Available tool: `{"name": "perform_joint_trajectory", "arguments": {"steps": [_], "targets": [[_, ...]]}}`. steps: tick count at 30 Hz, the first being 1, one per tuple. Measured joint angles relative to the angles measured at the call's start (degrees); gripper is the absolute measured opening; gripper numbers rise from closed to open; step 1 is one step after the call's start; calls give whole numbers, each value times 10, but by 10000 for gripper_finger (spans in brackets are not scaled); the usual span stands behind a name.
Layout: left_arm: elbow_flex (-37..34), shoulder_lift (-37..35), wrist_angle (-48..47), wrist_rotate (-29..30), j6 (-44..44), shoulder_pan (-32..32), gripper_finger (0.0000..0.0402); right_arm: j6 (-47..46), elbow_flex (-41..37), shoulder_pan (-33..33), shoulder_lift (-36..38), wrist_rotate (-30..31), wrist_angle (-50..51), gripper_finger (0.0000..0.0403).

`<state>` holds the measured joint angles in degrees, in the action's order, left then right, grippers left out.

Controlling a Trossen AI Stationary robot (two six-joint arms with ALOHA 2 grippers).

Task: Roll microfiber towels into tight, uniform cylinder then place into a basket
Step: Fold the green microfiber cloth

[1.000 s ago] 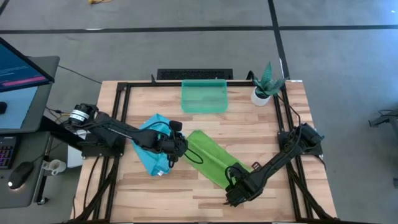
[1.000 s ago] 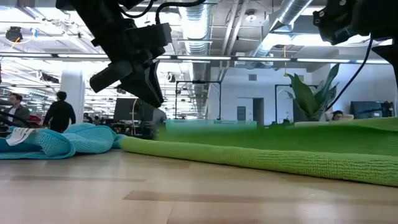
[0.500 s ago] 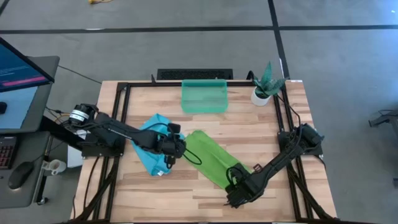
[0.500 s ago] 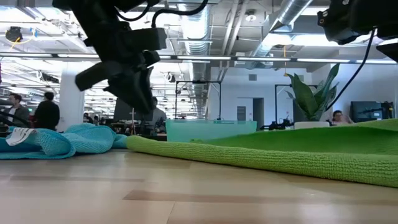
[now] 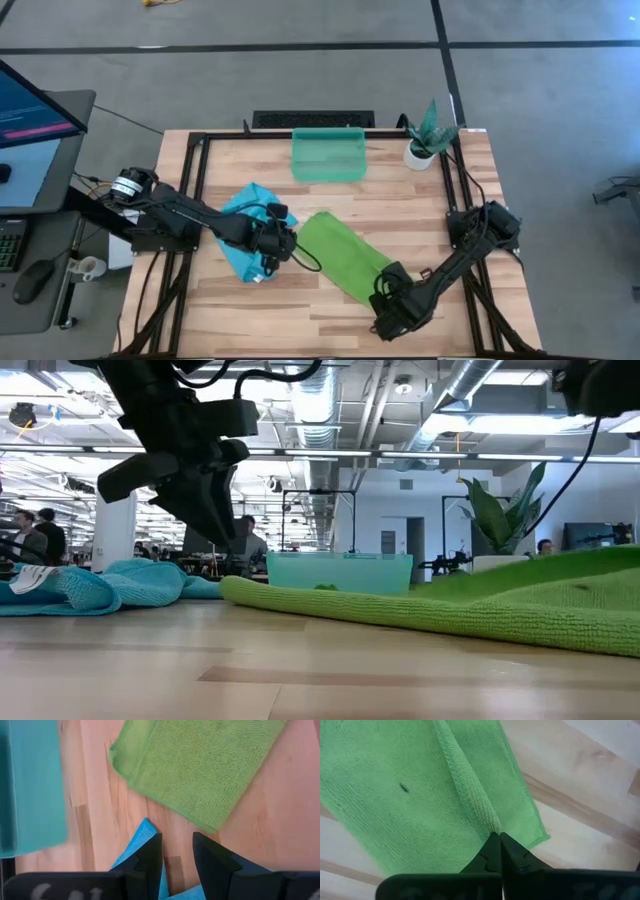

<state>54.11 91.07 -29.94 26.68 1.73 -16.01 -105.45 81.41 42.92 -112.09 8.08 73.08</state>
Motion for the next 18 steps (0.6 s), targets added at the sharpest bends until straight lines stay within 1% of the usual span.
{"name": "perform_joint_trajectory", "arguments": {"steps": [2, 4, 7, 11, 18], "targets": [[0, 0, -2, -3, -7, 0, 100, 5, -1, -8, 0, -9, -7, 8], [0, 0, -2, -21, -10, 0, 100, 22, -4, -13, 0, -12, -9, 11], [0, 0, -8, -46, -10, 0, 100, 57, -4, -14, 0, -3, -5, 21], [0, 0, -15, -65, -11, 0, 100, 59, -4, -14, 0, -2, -5, 49], [0, 0, -17, -66, -13, 0, 100, 59, -4, -13, 0, -5, -5, 110]]}}
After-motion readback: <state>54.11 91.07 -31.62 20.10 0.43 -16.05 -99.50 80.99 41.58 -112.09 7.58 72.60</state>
